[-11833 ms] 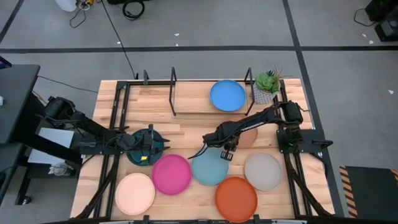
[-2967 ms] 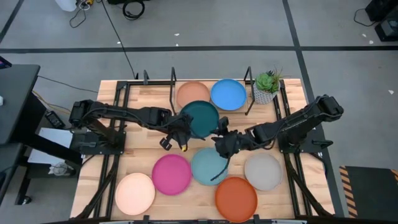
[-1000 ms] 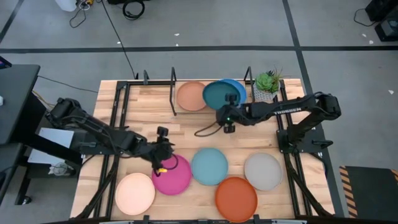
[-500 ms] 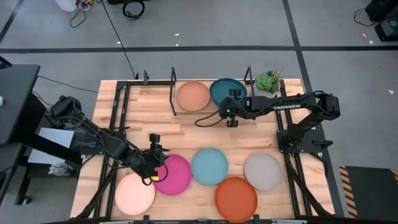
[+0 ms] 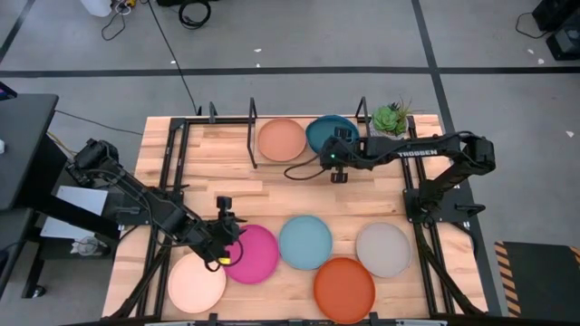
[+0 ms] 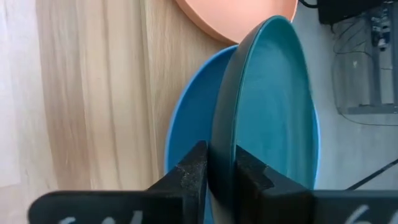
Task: Place and stack plates onto a shelf
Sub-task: Stack the green plate on top of the violet plate on the shelf
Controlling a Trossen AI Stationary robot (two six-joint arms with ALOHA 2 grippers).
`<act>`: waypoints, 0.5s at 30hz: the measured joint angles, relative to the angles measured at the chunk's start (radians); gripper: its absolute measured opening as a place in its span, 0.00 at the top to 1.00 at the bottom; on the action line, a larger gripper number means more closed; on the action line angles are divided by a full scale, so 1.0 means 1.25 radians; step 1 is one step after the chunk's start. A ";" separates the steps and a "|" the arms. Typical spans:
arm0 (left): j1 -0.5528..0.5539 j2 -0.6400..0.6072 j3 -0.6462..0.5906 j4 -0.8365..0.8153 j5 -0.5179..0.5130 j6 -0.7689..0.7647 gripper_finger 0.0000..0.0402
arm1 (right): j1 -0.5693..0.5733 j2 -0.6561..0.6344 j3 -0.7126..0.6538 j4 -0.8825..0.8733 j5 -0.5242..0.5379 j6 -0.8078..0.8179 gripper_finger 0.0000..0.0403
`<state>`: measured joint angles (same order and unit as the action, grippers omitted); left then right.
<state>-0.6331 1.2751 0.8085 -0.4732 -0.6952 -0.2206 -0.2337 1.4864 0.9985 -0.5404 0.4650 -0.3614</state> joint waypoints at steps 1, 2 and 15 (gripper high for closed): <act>0.000 0.000 0.000 0.002 0.000 0.000 0.69 | -0.003 0.000 0.000 0.000 -0.007 0.000 0.84; 0.000 0.000 0.000 0.004 0.000 0.000 0.69 | -0.006 0.000 0.000 0.000 -0.014 0.000 0.83; 0.002 0.000 0.000 0.014 0.000 0.005 0.69 | 0.001 0.000 0.001 -0.001 -0.051 0.017 0.68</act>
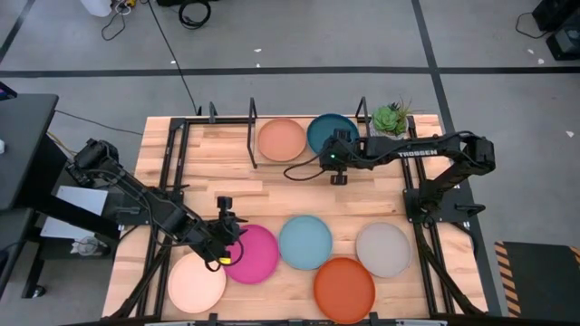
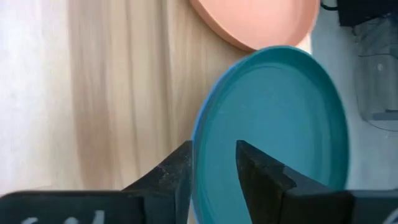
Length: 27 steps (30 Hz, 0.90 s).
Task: Place and stack plates onto a shelf
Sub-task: Stack the green plate on top of the violet plate on the shelf, then stack the pink plate on top of the green plate on the shelf
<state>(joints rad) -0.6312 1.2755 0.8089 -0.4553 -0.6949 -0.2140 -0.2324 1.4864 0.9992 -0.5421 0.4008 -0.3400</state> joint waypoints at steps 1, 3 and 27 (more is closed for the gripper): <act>0.000 0.000 0.000 0.000 0.000 0.000 0.69 | 0.003 0.000 0.004 -0.008 0.002 0.000 0.67; 0.000 0.000 0.000 0.002 0.000 0.000 0.69 | 0.013 0.000 0.022 -0.025 0.001 0.010 0.67; 0.084 0.031 0.001 0.089 0.285 -0.089 0.69 | 0.256 -0.001 -0.017 0.032 -0.033 0.321 0.68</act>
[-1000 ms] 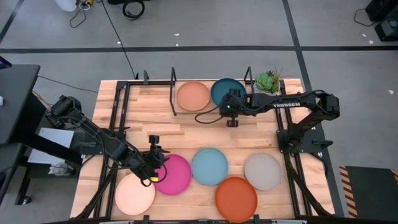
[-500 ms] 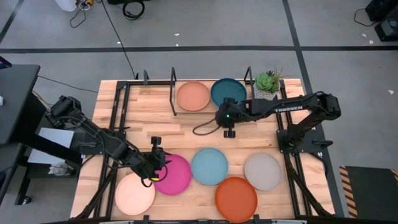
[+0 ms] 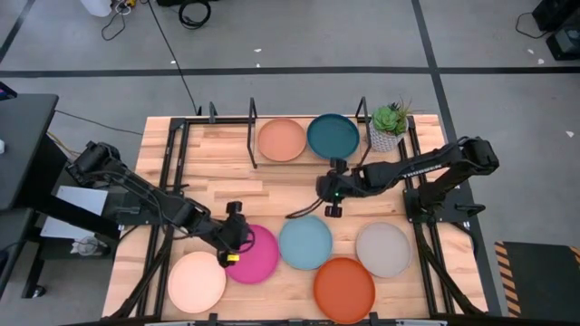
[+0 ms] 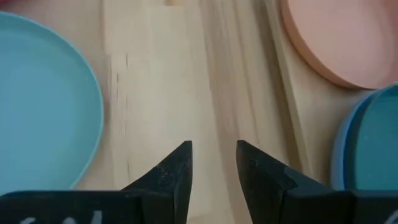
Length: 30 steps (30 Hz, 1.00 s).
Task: Place and stack plates onto a shelf
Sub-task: Stack the pink plate on top of the green plate on the shelf
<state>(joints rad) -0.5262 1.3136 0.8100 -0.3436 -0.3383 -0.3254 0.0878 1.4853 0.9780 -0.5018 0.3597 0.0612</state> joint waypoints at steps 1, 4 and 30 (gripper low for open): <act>0.000 0.012 0.000 0.004 0.023 -0.008 0.69 | 0.008 0.000 -0.005 0.004 0.009 0.005 0.68; -0.009 0.057 0.000 0.004 0.076 -0.050 0.69 | 0.026 0.000 -0.015 0.007 0.030 0.021 0.68; -0.258 0.283 0.192 -0.032 -0.086 -0.319 0.69 | -0.004 0.000 -0.019 0.175 0.116 -0.159 0.68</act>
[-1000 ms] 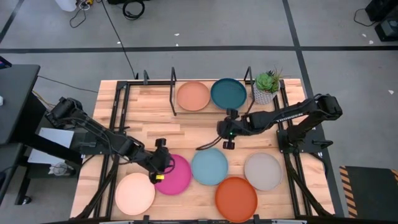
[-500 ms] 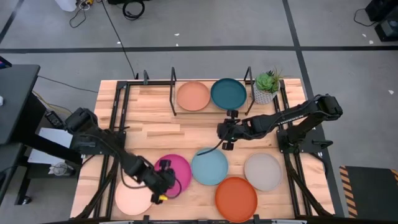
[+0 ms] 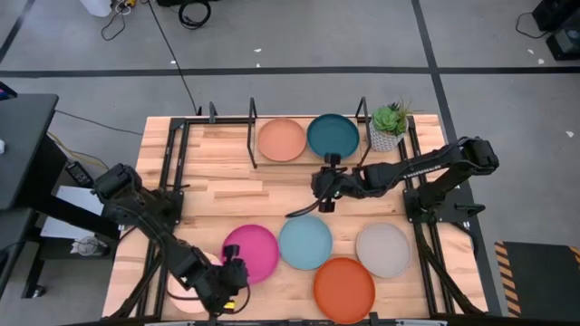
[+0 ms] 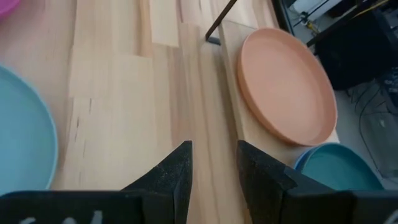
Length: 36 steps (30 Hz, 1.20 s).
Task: Place and stack plates onto a shelf
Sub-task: Stack the pink plate on top of the green plate on the shelf
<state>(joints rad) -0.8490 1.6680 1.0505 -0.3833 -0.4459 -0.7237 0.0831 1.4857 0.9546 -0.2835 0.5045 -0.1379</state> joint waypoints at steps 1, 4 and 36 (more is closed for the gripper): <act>-0.004 0.007 0.001 0.009 -0.010 -0.003 0.69 | -0.004 0.000 0.000 0.006 -0.001 -0.006 0.68; -0.013 0.037 0.000 0.019 -0.017 -0.010 0.69 | -0.017 0.000 0.000 0.020 -0.008 -0.030 0.68; -0.004 0.089 -0.001 -0.031 0.023 0.044 0.95 | -0.054 0.001 0.000 0.106 -0.230 -0.189 0.68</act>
<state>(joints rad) -0.8539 1.7793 1.0492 -0.4218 -0.4177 -0.6685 0.0160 1.4864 0.9546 -0.1511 0.2165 -0.3735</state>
